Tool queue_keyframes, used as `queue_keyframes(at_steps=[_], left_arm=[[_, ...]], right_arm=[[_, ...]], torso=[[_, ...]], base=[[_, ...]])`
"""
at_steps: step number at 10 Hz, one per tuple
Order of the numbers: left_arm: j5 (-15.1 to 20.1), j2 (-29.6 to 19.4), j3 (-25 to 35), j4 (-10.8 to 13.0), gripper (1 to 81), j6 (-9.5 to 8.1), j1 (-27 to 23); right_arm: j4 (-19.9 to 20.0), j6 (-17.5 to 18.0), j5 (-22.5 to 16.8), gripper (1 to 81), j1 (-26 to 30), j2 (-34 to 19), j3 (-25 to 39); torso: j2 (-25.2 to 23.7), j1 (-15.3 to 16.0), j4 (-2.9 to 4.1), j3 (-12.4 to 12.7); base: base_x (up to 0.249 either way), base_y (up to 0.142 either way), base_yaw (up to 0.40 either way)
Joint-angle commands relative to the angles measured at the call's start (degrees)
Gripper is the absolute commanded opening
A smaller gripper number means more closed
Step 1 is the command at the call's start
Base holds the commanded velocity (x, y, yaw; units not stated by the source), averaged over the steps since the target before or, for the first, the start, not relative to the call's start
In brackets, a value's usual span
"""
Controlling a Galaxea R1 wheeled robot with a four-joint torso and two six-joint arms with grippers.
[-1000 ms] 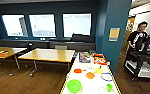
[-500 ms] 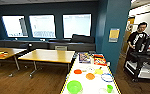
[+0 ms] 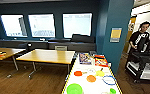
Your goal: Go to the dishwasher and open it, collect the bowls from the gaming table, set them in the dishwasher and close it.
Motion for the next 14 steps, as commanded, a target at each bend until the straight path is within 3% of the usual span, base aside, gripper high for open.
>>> queue_keyframes(at_steps=[1,3,5,7,9,11,14], left_arm=[[2.79,-0.19,-0.01,-0.48,81.1,-0.02,-3.05],[2.79,-0.19,-0.01,-0.4,81.1,-0.02,-3.05],[2.71,-0.54,-0.01,-0.05,81.1,0.06,-2.96],[2.53,-0.72,0.26,0.13,81.1,0.06,-2.87],[2.53,-0.46,0.34,0.05,81.1,0.06,-2.95],[2.53,-0.46,0.43,-0.31,81.1,-0.11,-2.96],[2.61,-0.1,0.43,-0.31,81.1,-0.11,-2.96]], right_arm=[[0.42,0.09,-2.41,81.1,2.41,-0.42,-0.05],[0.51,0.09,-2.07,81.1,2.23,-1.12,0.21],[0.6,0.44,2.49,81.1,0.83,-3.48,3.78],[1.03,2.64,3.3,81.1,0.74,-11.67,16.82],[1.03,8.16,4.96,81.1,1.26,-23.93,34.07],[1.03,12.29,6.37,81.1,2.05,-32.89,42.45],[1.03,13.54,10.07,81.1,2.67,-44.6,53.43]], torso=[[0.0,0.0,0.0,0.0],[0.02,0.05,0.0,0.0],[0.06,0.05,0.0,-0.02],[0.06,0.02,0.0,-0.02],[0.06,0.02,0.0,-0.02],[0.06,0.02,0.0,-0.02],[0.06,0.02,0.0,-0.02]], base=[[0.114,0.0,0.0],[0.035,0.0,0.0],[0.0,0.0,0.0],[0.0,0.0,0.0],[0.0,0.0,0.0],[0.0,0.0,0.0],[0.0,0.0,0.0]])
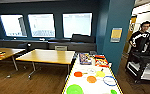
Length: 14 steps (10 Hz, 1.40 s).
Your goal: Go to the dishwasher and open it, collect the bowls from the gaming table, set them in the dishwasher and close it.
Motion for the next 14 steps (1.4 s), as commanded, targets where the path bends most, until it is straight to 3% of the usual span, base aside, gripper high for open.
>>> queue_keyframes(at_steps=[1,4,8,9,10,12,14], left_arm=[[2.86,0.24,0.27,-0.33,81.1,-0.11,-2.84],[2.86,0.59,0.27,-0.33,81.1,-0.11,-2.84],[2.86,0.68,0.27,-0.33,81.1,-0.11,-2.84],[2.86,0.68,0.27,-0.33,81.1,-0.11,-2.92],[2.86,0.77,0.27,-0.33,81.1,-0.11,-2.92],[2.86,0.68,0.27,-0.33,81.1,-0.11,-3.01],[2.86,0.51,0.27,-0.42,81.1,-0.11,-2.93]], right_arm=[[0.77,5.47,3.48,81.1,1.71,-21.1,21.88],[1.48,5.38,6.99,81.1,4.77,-34.64,36.65],[4.02,5.29,6.11,81.1,14.88,-50.03,51.61],[5.61,5.29,5.67,81.1,17.96,-53.39,54.0],[7.18,5.38,2.71,81.1,21.56,-56.2,55.66],[9.38,5.38,-2.4,81.1,26.92,-57.78,56.54],[10.88,5.38,-4.07,81.1,29.56,-58.76,56.55]], torso=[[0.0,0.0,0.0,0.0],[0.0,0.0,0.0,0.0],[0.0,0.0,0.0,0.0],[0.0,0.0,0.0,-1.26],[0.0,0.0,0.0,-2.07],[-0.02,-0.05,0.0,-6.94],[0.0,-0.05,0.0,-10.57]], base=[[0.0,0.0,0.0],[0.0,0.0,0.0],[0.0,0.0,0.0],[0.0,0.0,0.0],[0.0,0.0,0.0],[0.0,0.0,0.0],[0.0,0.0,0.0]])
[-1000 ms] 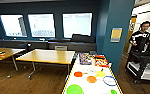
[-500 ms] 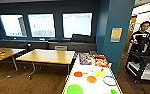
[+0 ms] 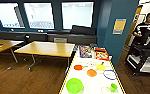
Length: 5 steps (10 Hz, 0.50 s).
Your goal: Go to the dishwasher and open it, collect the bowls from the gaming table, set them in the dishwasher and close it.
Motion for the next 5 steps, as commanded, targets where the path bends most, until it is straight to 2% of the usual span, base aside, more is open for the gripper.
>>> queue_keyframes(at_steps=[1,4,5], left_arm=[[2.97,-0.13,0.21,-0.4,81.1,-0.1,-2.19],[2.97,0.05,0.21,-0.31,81.1,-0.1,-2.19],[2.97,-0.04,0.21,-0.4,81.1,-0.1,-2.2]], right_arm=[[4.98,0.37,-6.95,81.1,9.01,-8.12,2.5],[8.84,0.46,-14.06,81.1,17.97,-10.76,2.15],[10.24,0.54,-17.22,81.1,21.14,-10.85,1.72]], torso=[[0.0,0.0,0.0,-5.23],[0.05,0.02,0.0,-11.14],[0.07,0.02,0.0,-7.76]], base=[[0.0,0.0,0.0],[0.0,0.0,0.0],[0.0,0.0,0.0]])
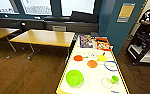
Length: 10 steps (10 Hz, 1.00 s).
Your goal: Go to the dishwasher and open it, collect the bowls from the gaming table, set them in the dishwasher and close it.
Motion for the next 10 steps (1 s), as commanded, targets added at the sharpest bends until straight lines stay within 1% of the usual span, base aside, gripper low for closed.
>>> queue_keyframes(at_steps=[1,2,3,4,5,7,8,9,10], left_arm=[[3.4,-0.06,0.21,-0.4,81.1,-0.1,-0.76],[3.4,0.02,0.21,-0.4,81.1,-0.1,-0.75],[3.4,0.02,0.21,-0.4,81.1,-0.1,-0.76],[3.4,0.02,0.21,-0.4,81.1,-0.1,-0.84],[3.4,0.02,0.21,-0.4,81.1,-0.19,-0.84],[3.31,0.02,0.21,-0.66,81.1,-0.19,-0.93],[3.4,-0.06,0.21,-1.19,81.1,-0.19,-0.93],[3.4,0.02,0.21,-1.28,81.1,-0.19,-0.93],[3.4,0.02,0.21,-1.28,81.1,-0.19,-0.93]], right_arm=[[5.74,0.58,-12.36,81.1,13.05,-5.91,-1.14],[7.32,0.67,-15.7,81.1,17.54,-6.0,-2.63],[8.82,0.67,-20.7,81.1,22.36,-6.0,-4.82],[8.82,1.19,-24.33,81.1,26.76,-5.82,-6.51],[8.56,2.51,-28.09,81.1,30.46,-5.21,-8.78],[8.29,3.74,-32.33,81.1,35.22,-2.4,-13.36],[8.21,4.09,-34.69,81.1,36.1,0.05,-16.5],[8.29,4.45,-34.97,81.1,36.28,1.47,-18.37],[8.03,5.94,-35.32,81.1,37.33,2.7,-19.95]], torso=[[0.0,0.0,0.0,0.18],[0.0,0.02,0.0,-1.16],[0.02,0.04,0.0,-1.51],[0.02,0.04,0.0,-1.94],[0.04,0.04,0.0,-1.86],[0.04,0.04,0.0,-1.88],[0.04,0.04,0.0,-1.9],[0.04,0.04,0.0,-1.9],[0.04,0.04,0.0,-1.92]], base=[[0.0,0.0,0.0],[0.0,0.0,0.0],[0.0,0.0,0.0],[0.0,0.0,0.0],[0.0,0.0,0.0],[0.0,0.0,0.0],[0.0,0.0,0.0],[0.0,0.0,0.0],[0.0,0.0,0.0]])
